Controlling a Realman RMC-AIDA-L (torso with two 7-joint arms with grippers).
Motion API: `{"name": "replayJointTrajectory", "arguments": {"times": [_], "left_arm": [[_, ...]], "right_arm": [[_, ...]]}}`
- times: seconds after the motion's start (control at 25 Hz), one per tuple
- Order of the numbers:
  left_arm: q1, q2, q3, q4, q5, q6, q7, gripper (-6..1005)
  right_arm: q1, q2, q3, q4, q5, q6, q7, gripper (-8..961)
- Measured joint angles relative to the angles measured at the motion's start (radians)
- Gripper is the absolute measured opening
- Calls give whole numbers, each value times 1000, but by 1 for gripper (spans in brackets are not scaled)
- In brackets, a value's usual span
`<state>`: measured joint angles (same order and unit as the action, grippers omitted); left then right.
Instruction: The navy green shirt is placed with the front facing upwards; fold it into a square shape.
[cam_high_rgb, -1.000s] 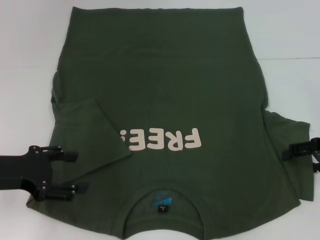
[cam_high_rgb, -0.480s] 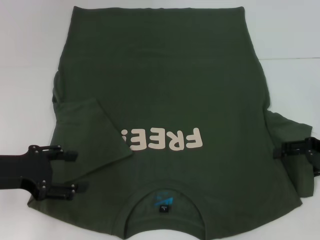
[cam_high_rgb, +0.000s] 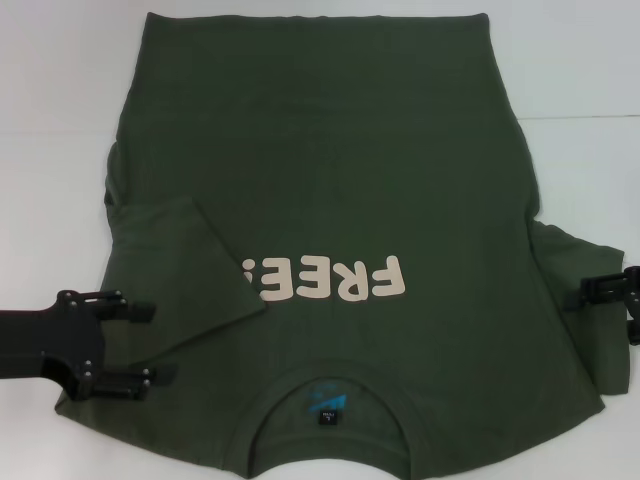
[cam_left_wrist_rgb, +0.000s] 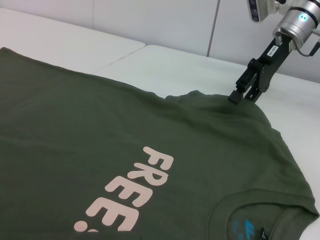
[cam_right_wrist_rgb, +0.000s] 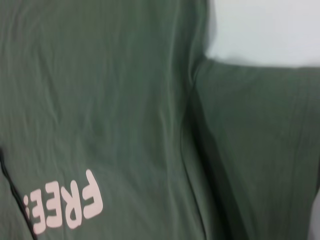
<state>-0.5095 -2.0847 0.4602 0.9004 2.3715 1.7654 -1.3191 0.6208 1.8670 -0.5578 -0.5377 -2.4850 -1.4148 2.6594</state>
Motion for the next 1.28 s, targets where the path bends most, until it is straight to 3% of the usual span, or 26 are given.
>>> {"name": "replayJointTrajectory", "arguments": {"times": [0.16, 0.36, 0.68, 0.92, 1.28], "left_arm": [[-1, 0, 0, 0, 0, 1, 0, 847], [-3, 0, 0, 0, 0, 1, 0, 847], [-3, 0, -1, 0, 0, 1, 0, 847], [-3, 0, -2, 0, 0, 0, 0, 847], [-1, 0, -6, 0, -14, -1, 0, 848]], "right_arm": [[-10, -3, 18, -1, 1, -3, 1, 781], [-13, -7, 19, -1, -2, -3, 1, 536], [-14, -11, 12, -4, -7, -1, 3, 291], [-14, -14, 13, -4, -7, -3, -6, 56], [-18, -13, 48, -3, -1, -8, -24, 36]]}}
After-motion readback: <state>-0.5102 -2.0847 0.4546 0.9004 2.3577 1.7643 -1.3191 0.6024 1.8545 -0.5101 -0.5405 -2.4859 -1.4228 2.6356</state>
